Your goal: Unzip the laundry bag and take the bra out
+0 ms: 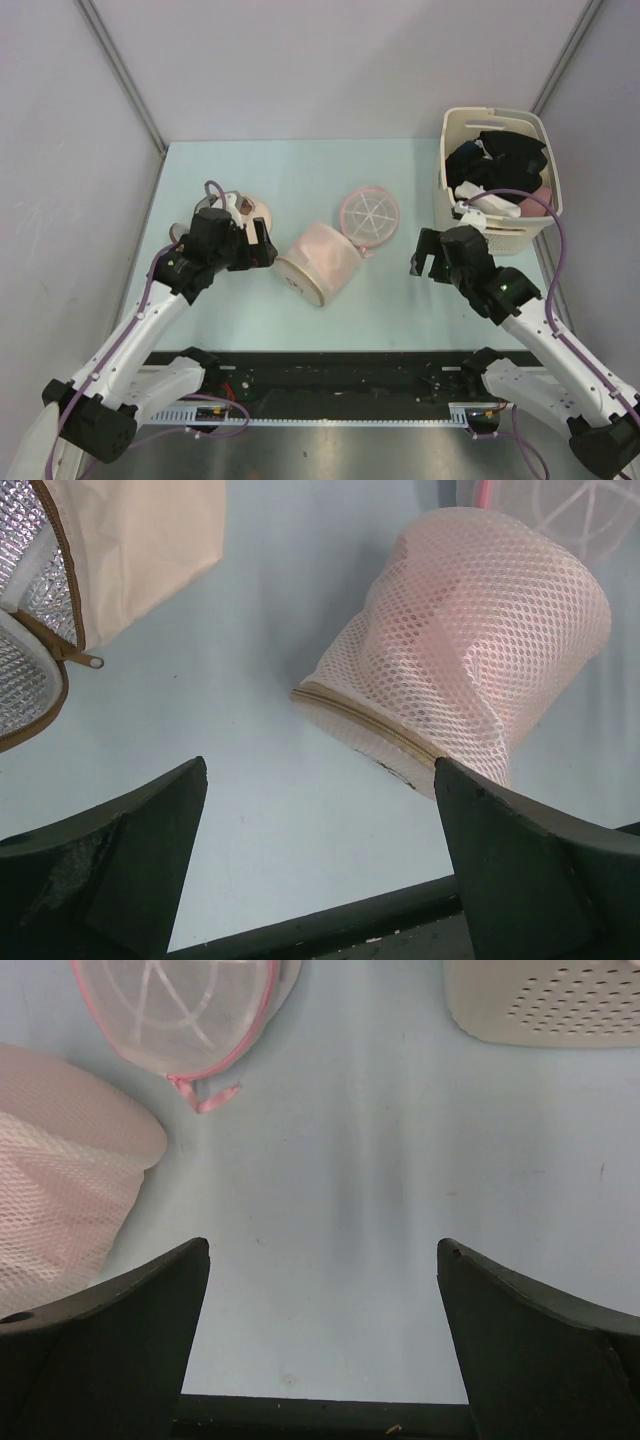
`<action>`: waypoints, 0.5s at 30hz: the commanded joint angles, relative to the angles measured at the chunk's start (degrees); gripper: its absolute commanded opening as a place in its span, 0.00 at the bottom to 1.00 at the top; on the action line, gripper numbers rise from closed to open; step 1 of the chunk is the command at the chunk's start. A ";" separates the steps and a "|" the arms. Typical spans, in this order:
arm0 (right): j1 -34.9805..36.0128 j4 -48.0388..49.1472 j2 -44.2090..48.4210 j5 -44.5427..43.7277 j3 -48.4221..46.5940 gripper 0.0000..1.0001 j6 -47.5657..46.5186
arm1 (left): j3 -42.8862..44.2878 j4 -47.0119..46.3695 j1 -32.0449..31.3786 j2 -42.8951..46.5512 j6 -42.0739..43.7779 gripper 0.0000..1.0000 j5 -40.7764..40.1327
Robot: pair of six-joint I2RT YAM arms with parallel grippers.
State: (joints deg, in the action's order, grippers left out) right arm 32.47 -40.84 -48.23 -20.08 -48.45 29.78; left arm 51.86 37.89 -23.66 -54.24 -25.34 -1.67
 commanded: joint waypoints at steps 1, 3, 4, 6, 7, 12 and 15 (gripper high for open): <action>0.84 2.08 1.82 -0.67 -1.21 1.00 0.10 | 0.79 -0.01 -0.33 0.89 0.03 1.00 1.06; 0.75 2.52 2.43 -0.49 -1.21 1.00 -0.16 | 0.62 -0.27 -0.33 1.15 -0.32 1.00 0.71; 1.02 2.69 2.70 0.12 -1.21 1.00 -0.25 | 0.44 -0.36 -0.33 1.33 -0.49 1.00 0.53; 1.37 3.31 3.49 0.12 -1.21 1.00 -0.25 | -0.09 -0.88 -0.33 1.59 -0.67 1.00 0.62; 1.54 3.48 3.49 0.04 -1.21 1.00 -0.42 | -0.17 -0.97 -0.33 1.68 -0.67 1.00 0.62; 2.25 3.22 2.35 -0.14 -1.21 1.00 -0.25 | 0.61 -0.71 -0.33 1.33 -0.94 1.00 0.09; 2.95 3.14 1.47 -0.58 -1.21 1.00 -0.16 | 1.40 -0.18 -0.33 1.41 0.11 1.00 1.14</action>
State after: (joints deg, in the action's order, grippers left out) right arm 34.44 -39.03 -46.00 -20.05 -48.45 29.78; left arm 51.81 37.85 -23.66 -53.71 -25.50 -1.37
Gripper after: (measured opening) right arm 0.995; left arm 0.996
